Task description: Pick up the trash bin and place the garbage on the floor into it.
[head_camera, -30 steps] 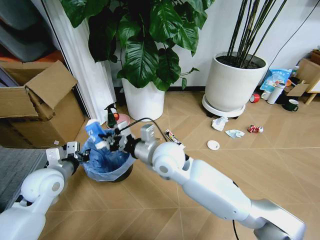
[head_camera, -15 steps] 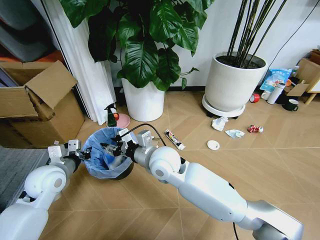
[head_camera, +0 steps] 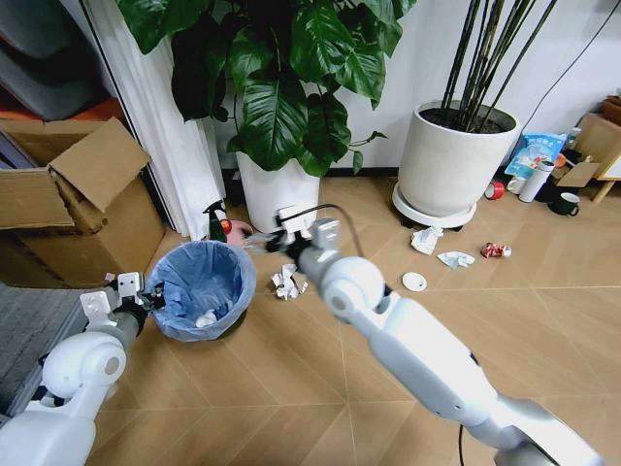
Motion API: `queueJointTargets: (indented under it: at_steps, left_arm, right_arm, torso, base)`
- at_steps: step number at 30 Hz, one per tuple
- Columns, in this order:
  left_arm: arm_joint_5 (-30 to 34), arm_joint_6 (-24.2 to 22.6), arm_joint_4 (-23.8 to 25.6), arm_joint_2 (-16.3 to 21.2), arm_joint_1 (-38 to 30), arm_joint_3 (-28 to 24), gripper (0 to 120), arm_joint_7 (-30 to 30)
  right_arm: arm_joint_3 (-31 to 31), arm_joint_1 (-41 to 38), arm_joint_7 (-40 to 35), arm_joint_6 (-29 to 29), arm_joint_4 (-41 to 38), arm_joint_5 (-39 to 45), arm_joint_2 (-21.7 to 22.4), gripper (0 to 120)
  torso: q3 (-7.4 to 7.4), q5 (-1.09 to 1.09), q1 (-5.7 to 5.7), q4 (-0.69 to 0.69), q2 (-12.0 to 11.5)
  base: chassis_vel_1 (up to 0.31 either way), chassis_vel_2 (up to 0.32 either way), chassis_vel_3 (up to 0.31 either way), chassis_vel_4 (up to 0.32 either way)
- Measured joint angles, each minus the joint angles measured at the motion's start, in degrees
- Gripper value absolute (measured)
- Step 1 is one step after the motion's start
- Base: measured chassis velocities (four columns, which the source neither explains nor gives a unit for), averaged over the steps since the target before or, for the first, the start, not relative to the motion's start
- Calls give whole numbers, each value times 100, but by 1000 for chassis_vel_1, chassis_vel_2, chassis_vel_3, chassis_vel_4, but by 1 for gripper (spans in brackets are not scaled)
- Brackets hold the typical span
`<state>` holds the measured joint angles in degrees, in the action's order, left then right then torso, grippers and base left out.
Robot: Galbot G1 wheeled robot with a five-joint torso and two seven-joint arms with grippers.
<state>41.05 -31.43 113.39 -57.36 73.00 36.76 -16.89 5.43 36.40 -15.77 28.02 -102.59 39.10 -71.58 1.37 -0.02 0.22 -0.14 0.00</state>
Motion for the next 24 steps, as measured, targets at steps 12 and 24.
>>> queueJointTargets:
  at_steps: [12,24]
  left_arm:
    - [-338,82,252,-194,262,85,0,5]
    - [-465,130,275,-257,301,3,0,-8]
  right_arm:
    - [-1226,1627,455,-285,47,-992,46,100]
    - [-1605,2158,657,-463,59,-1265,29,100]
  torso:
    - [-1,-1,-1,0,0]
    - [-1,-1,-1,1,0]
  base:
    - [0,0,0,0]
    - [-91,93,113,-105]
